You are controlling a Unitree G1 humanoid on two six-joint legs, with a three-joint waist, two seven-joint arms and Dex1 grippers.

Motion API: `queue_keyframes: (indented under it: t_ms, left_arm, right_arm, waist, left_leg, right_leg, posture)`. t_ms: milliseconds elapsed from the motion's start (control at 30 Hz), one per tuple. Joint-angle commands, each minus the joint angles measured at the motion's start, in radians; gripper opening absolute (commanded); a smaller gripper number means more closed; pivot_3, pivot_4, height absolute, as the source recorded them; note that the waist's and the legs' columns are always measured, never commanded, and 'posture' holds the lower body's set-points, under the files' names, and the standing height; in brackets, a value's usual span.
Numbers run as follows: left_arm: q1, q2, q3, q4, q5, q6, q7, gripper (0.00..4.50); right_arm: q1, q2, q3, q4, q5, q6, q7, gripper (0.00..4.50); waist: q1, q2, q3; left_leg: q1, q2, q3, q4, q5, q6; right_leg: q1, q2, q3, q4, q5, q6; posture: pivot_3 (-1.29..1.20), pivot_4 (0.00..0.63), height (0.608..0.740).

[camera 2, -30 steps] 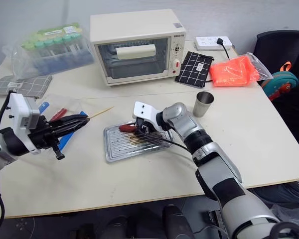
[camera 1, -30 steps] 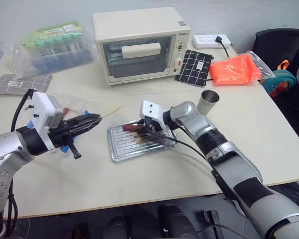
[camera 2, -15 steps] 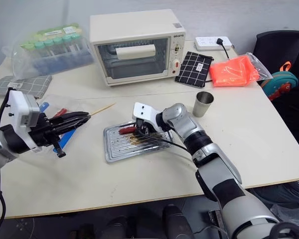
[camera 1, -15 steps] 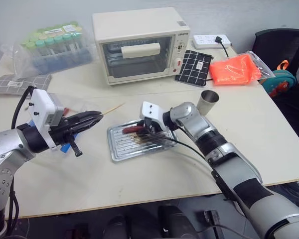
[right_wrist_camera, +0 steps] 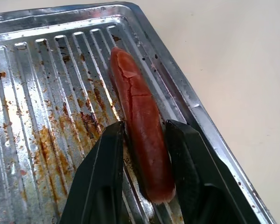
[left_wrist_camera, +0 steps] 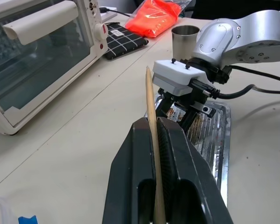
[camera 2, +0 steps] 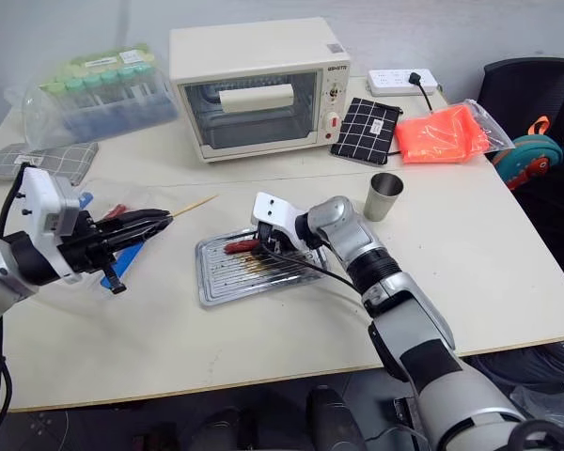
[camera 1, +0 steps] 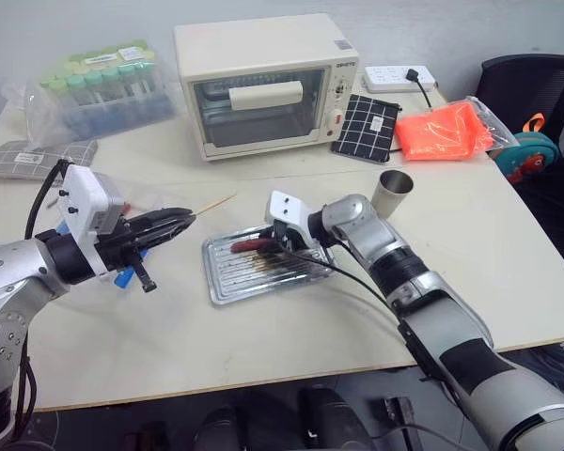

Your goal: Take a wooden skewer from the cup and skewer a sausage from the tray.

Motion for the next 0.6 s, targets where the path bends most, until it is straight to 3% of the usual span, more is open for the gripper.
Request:
queue_keyframes:
  t_ms: [33,600]
  left_arm:
    - [-0.010,0.007,0.004,-0.007,0.004,-0.022,-0.004,0.00]
    - [-0.050,0.004,-0.040,0.042,0.029,-0.057,-0.035,0.00]
  right_arm:
    - [0.012,-0.002,-0.007,-0.033,-0.009,0.007,0.001,0.99]
    - [0.031,-0.038,-0.009,-0.101,-0.008,0.042,0.020,0.99]
  waist:
    - [0.000,0.000,0.000]
    - [0.001,0.000,0.000]
  left_leg:
    - [0.000,0.000,0.000,0.000,0.000,0.000]
    - [0.001,0.000,0.000,0.000,0.000,0.000]
  right_leg:
    - [0.000,0.000,0.000,0.000,0.000,0.000]
    - [0.000,0.000,0.000,0.001,0.000,0.000]
  posture:
    - [0.00,0.150,0.740]
    - [0.00,0.150,0.740]
